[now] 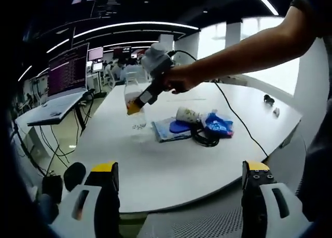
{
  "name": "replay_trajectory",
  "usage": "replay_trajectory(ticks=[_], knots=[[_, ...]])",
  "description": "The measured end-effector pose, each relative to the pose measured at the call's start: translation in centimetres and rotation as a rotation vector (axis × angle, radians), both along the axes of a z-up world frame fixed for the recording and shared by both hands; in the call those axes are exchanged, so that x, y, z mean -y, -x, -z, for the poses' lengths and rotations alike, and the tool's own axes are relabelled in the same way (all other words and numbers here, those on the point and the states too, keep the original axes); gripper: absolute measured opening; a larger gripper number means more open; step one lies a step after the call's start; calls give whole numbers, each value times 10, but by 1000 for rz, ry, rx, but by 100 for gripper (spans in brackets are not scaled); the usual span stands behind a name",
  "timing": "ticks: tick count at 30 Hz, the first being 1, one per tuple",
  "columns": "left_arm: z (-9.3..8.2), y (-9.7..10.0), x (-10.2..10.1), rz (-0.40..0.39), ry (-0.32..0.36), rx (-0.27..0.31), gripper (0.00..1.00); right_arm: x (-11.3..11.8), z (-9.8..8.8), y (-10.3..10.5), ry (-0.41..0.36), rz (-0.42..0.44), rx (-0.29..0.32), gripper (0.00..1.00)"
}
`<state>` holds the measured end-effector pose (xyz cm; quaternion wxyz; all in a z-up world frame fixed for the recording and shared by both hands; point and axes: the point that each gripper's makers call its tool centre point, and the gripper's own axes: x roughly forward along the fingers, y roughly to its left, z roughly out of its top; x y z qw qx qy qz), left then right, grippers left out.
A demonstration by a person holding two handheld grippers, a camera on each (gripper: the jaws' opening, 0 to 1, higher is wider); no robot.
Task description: Arrange the tabletop items into an orderly group along one side of the table until the central work area is clear of visible clutter.
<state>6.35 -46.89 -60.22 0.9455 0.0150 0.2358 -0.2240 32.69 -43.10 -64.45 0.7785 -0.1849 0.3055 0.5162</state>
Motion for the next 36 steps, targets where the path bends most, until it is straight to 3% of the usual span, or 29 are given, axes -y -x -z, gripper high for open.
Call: replay_trajectory(ticks=[3, 6, 10, 21, 25, 36], knots=[[-3, -3, -2, -6, -15, 26, 100, -3, 1, -4, 3, 2, 2, 38], [-5, -4, -1, -4, -2, 28, 100, -7, 5, -12, 7, 3, 0, 38], [0, -4, 0, 12, -35, 14, 100, -9, 9, -22, 4, 15, -7, 38], [-10, -13, 0, -21, 19, 46, 99, -13, 13, -55, -9, 31, -3, 38], [-12, -21, -1, -51, 19, 60, 99, -11, 15, -55, 0, 31, 9, 38], [-10, -25, 7, -25, -4, 49, 97, -16, 29, -77, -20, 49, 9, 38]])
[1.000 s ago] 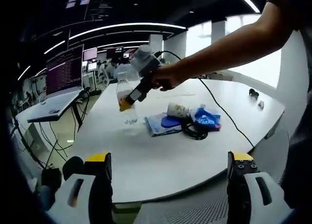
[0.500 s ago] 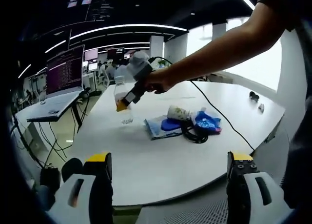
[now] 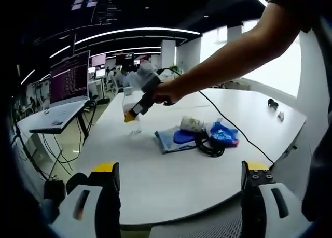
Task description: Arrange the tabletop items into an orderly group along one side of the table until the central work area is clear of visible clutter.
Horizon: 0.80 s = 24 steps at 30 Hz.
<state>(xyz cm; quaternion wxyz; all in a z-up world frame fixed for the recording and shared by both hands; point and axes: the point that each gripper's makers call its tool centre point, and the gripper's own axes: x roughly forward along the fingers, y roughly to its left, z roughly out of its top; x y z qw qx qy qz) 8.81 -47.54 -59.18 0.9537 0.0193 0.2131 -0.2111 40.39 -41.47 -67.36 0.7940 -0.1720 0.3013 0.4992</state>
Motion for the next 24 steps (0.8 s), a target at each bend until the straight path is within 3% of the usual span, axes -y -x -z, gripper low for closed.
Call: replay_trajectory(ticks=[2, 10, 24], knots=[[2, 1, -2, 0, -13, -5, 97, -2, 3, 0, 22, -22, 21, 38], [5, 0, -8, -28, 9, -15, 94, -7, 9, -10, 16, -1, 7, 38], [9, -2, -9, -44, 15, -36, 94, -17, 12, -43, -54, 38, 12, 39]])
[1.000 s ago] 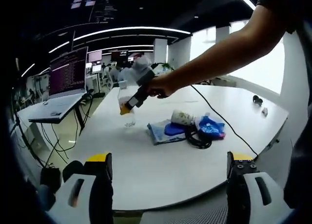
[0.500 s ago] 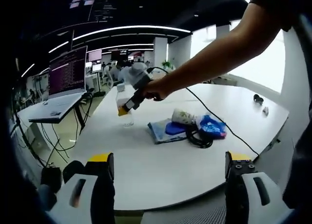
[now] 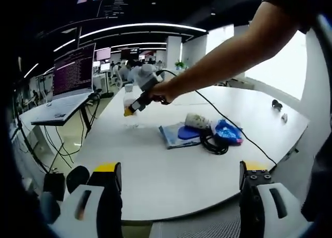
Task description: Arrange the tabletop items into an orderly group along one side of the table until the central work area is clear of visible clutter.
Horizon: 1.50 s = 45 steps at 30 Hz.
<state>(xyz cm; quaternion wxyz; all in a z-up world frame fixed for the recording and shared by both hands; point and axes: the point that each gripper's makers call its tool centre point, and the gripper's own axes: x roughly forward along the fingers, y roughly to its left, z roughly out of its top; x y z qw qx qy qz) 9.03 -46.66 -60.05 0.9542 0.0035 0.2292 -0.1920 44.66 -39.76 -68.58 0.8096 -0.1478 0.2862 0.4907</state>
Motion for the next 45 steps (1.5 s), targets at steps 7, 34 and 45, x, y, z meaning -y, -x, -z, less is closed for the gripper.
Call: replay_trajectory(ticks=[7, 34, 45], knots=[[-1, -1, -2, -16, 17, -1, 94, -4, 1, -9, -13, -3, 10, 39], [-2, 0, 2, 7, -30, 3, 95, 8, -22, 6, -46, -8, 4, 58], [-19, -6, 8, 14, -8, 48, 94, 41, -41, 23, -80, -16, -30, 73]])
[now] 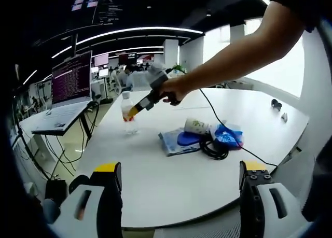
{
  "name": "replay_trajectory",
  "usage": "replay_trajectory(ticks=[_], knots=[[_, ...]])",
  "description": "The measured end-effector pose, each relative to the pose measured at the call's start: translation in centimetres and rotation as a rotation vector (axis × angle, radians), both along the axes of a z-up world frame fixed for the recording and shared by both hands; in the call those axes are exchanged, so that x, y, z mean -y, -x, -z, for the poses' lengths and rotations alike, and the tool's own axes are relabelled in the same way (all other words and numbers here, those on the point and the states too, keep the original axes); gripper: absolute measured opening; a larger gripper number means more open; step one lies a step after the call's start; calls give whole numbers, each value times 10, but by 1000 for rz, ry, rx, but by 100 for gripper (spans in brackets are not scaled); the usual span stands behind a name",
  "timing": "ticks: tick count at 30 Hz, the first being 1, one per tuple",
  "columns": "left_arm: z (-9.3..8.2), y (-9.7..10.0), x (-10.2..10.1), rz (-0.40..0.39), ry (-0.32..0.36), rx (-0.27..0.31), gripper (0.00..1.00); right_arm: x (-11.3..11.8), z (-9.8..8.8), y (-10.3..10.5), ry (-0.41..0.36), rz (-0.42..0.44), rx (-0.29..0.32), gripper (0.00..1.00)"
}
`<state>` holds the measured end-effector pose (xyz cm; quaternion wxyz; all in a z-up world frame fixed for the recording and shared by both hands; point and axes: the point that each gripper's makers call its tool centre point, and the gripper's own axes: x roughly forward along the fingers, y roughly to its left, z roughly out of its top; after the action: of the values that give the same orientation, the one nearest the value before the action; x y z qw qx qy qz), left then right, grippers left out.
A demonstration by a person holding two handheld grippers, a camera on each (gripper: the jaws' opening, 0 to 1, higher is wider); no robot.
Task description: Arrange the tabletop items into an orderly group along one side of the table until the central work area is clear of visible clutter.
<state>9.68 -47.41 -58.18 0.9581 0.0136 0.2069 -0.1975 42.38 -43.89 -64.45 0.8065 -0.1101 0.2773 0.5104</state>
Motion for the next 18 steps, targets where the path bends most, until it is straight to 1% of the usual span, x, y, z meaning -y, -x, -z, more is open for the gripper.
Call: replay_trajectory(ticks=[2, 4, 6, 8, 14, 16, 18], knots=[[1, 0, 2, 13, -14, -2, 94, 8, 1, -1, 17, 1, 5, 72], [3, 1, 4, 20, -22, -8, 94, 14, -1, 3, 13, 5, 3, 73], [4, 3, 6, 31, -20, -12, 94, 24, 0, 3, 6, 18, -3, 74], [4, 3, 8, 34, -23, -10, 94, 29, 0, 3, 4, 22, -8, 75], [1, 2, 9, 42, -26, 0, 94, 45, 0, 22, 7, 21, -32, 81], [2, 3, 9, 42, -31, -2, 94, 47, 1, 23, 9, 14, -39, 84], [4, 5, 9, 44, -33, -7, 94, 50, 1, 33, 13, 7, -42, 86]])
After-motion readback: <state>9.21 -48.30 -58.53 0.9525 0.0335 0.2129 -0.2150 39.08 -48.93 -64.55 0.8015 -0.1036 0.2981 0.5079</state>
